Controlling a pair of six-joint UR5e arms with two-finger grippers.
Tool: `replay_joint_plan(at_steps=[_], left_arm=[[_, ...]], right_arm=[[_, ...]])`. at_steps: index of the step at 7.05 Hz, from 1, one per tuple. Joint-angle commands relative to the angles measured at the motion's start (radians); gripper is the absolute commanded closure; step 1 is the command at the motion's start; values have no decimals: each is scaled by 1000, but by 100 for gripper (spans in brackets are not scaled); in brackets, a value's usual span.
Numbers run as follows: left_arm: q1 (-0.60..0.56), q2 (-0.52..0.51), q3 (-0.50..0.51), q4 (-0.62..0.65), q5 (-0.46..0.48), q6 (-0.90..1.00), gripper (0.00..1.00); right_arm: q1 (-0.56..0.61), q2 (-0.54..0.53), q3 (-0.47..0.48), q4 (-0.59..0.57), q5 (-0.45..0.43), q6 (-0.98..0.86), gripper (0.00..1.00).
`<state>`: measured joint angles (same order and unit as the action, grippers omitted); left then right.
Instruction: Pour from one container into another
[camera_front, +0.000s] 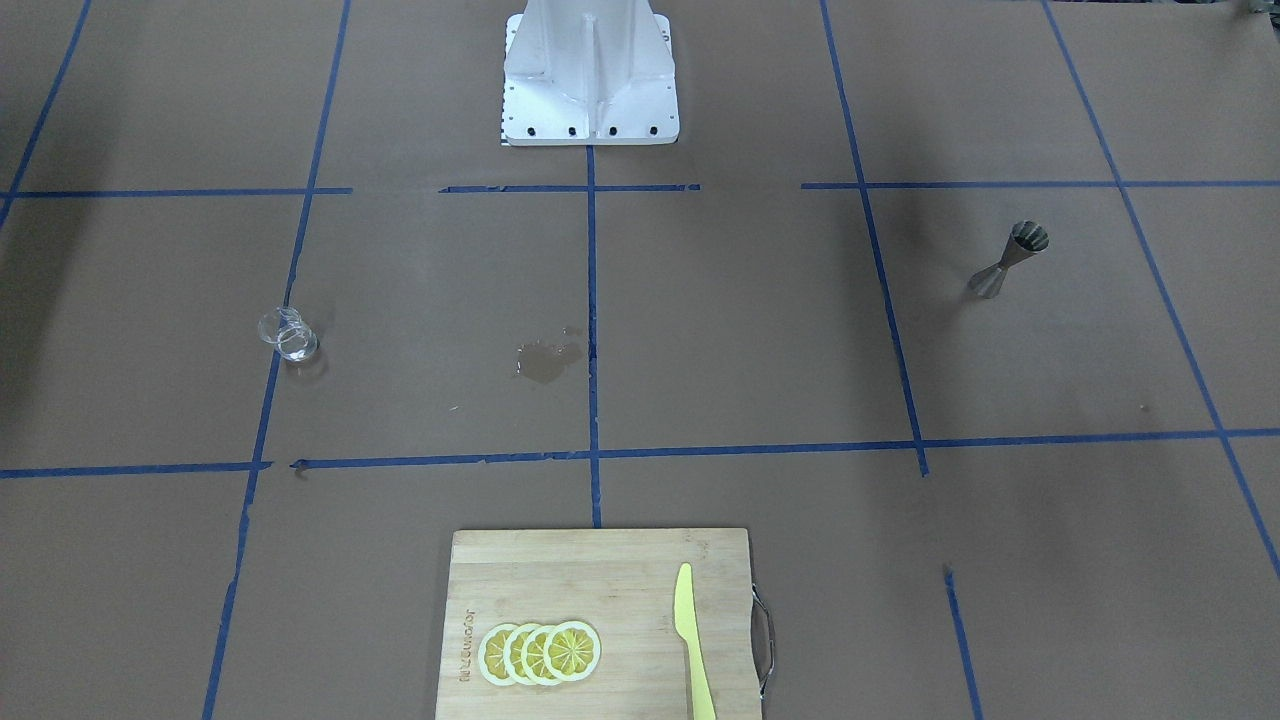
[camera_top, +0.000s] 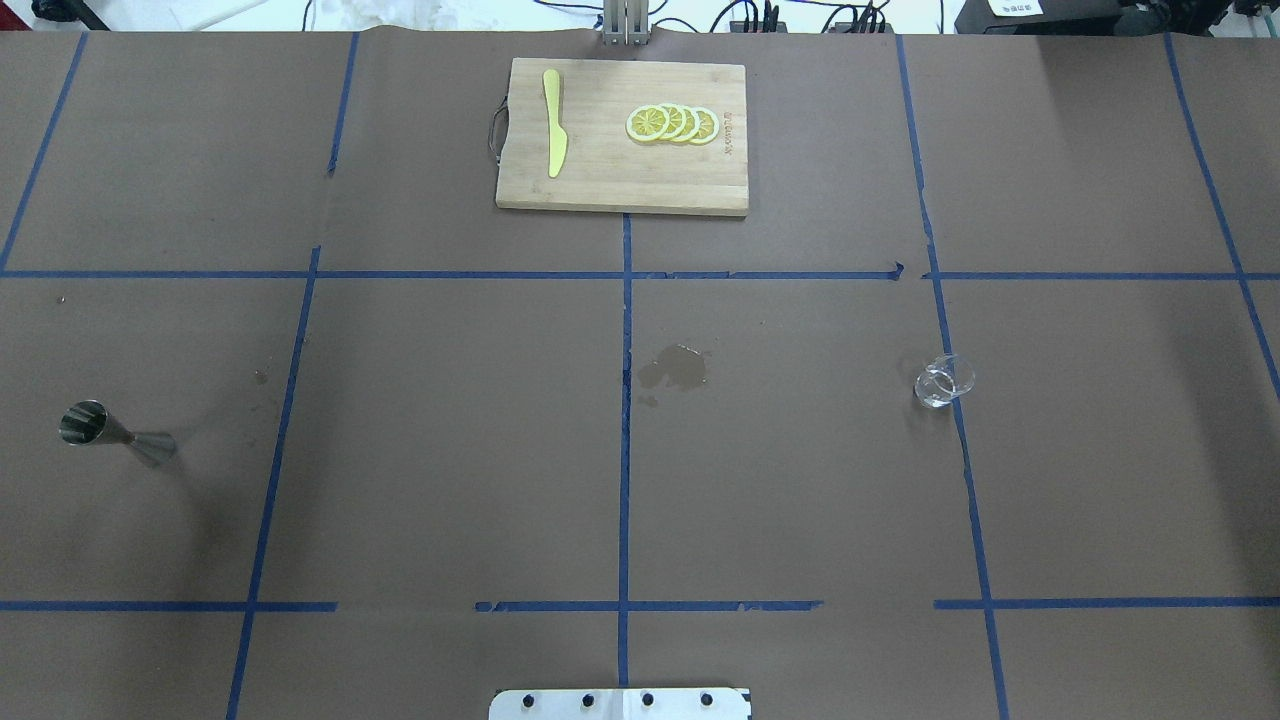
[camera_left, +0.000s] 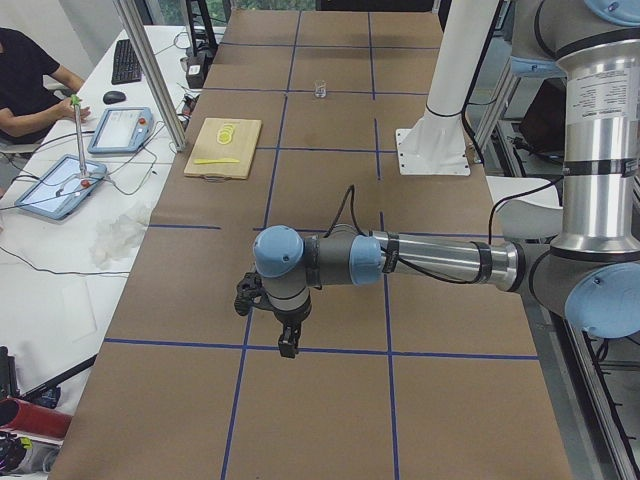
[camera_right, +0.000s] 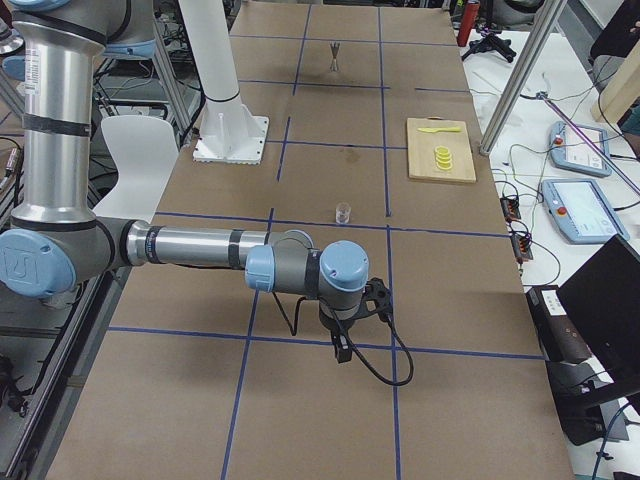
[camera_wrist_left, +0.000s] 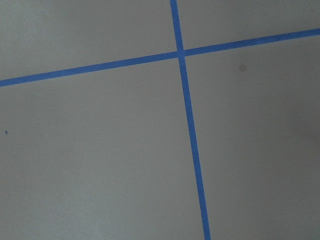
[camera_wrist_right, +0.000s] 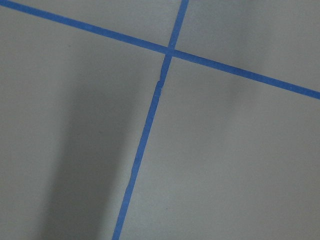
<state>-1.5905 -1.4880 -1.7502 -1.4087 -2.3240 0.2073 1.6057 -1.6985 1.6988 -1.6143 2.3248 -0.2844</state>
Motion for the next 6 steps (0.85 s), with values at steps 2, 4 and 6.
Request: replay_joint_plan(at_steps=[2, 4, 6], left_arm=[[0, 0, 0, -1, 0, 0, 0], [0, -2, 0, -1, 0, 0, 0], [0, -2, -2, -1, 0, 0, 0]], right_arm=[[0, 3, 5, 5, 25, 225, 0], [0, 8, 2, 4, 28, 232, 0], [0, 10, 1, 5, 45, 287, 0]])
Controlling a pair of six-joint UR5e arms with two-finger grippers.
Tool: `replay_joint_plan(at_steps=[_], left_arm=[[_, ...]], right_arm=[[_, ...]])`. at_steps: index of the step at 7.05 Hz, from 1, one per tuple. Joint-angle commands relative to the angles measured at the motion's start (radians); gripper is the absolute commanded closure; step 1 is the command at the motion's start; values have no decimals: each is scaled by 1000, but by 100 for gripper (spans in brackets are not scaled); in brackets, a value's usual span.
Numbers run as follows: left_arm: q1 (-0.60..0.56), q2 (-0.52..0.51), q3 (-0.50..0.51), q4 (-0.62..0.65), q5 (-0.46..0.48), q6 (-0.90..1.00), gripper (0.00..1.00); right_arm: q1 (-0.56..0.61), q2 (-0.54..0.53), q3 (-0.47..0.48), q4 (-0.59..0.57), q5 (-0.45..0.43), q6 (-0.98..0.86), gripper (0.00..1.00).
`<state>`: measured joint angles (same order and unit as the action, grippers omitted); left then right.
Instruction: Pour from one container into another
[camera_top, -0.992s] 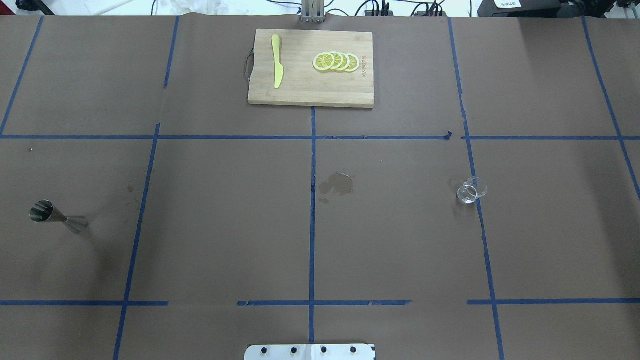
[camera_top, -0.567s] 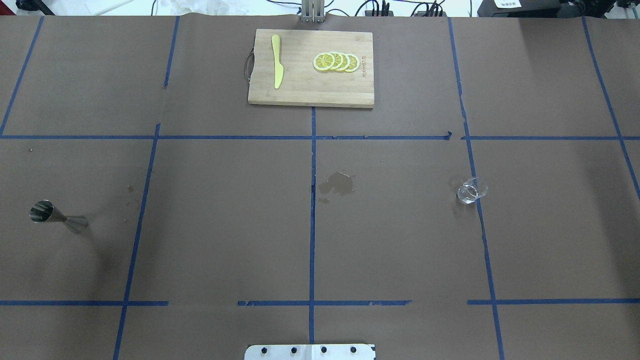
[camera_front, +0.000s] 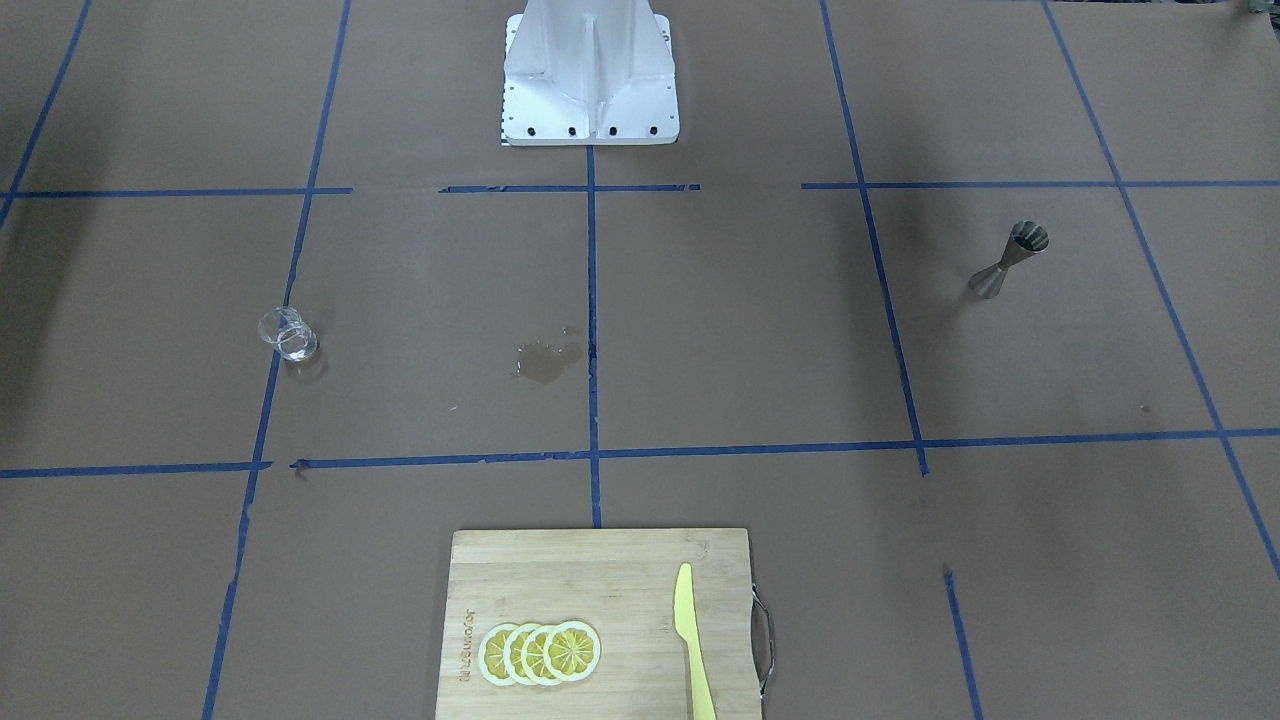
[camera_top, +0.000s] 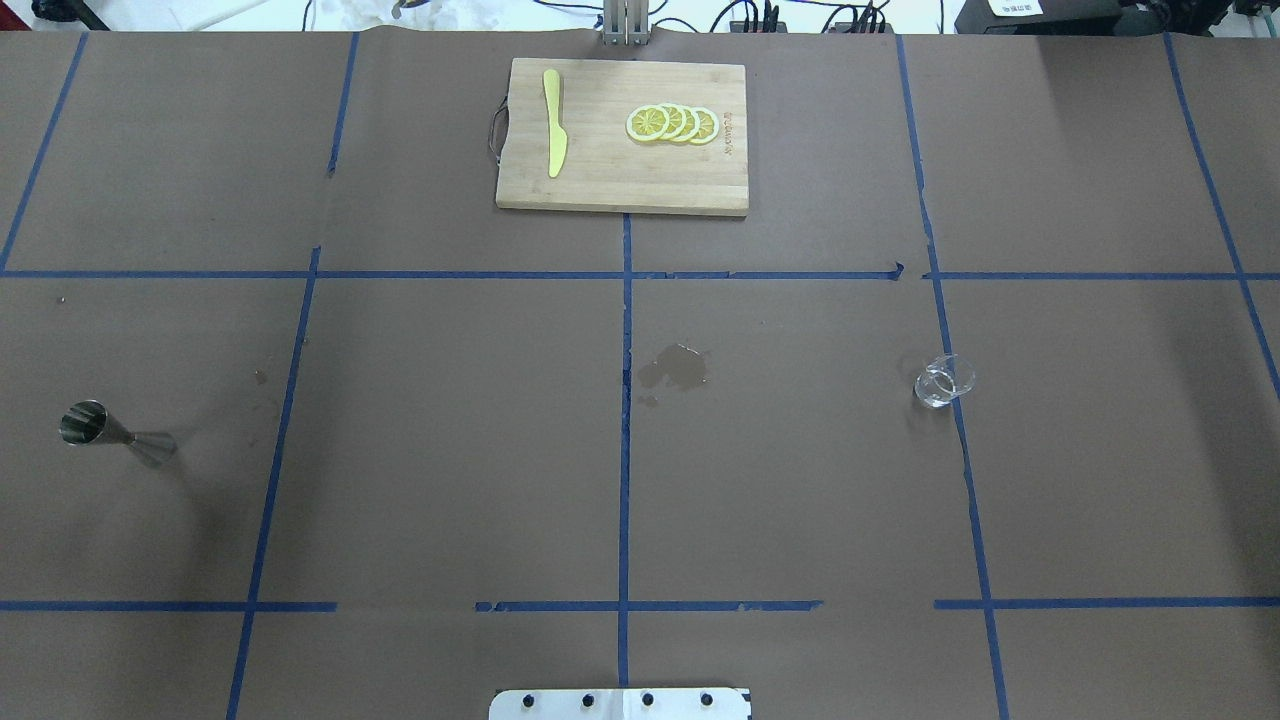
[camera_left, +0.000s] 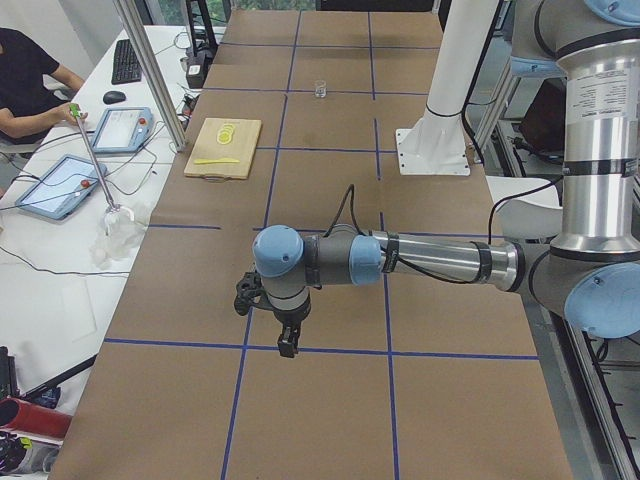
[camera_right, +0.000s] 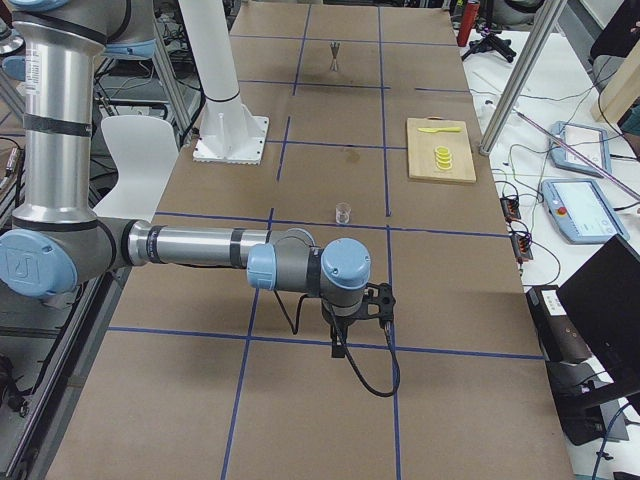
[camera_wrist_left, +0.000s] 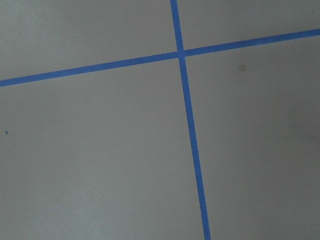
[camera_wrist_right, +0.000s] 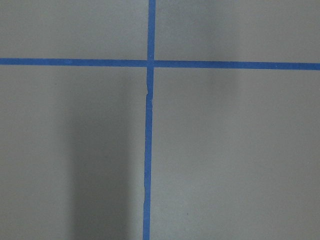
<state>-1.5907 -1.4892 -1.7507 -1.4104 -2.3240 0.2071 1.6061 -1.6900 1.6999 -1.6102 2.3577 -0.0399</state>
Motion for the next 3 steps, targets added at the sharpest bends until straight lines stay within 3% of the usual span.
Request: replay_joint_plan(at_steps=[1, 3], left_arm=[[0, 0, 0, 1, 0, 0, 0], [0, 0, 0, 1, 0, 0, 0]], right_arm=[[0, 1, 6, 1, 12, 46, 0], [0, 4, 3, 1, 12, 46, 0]])
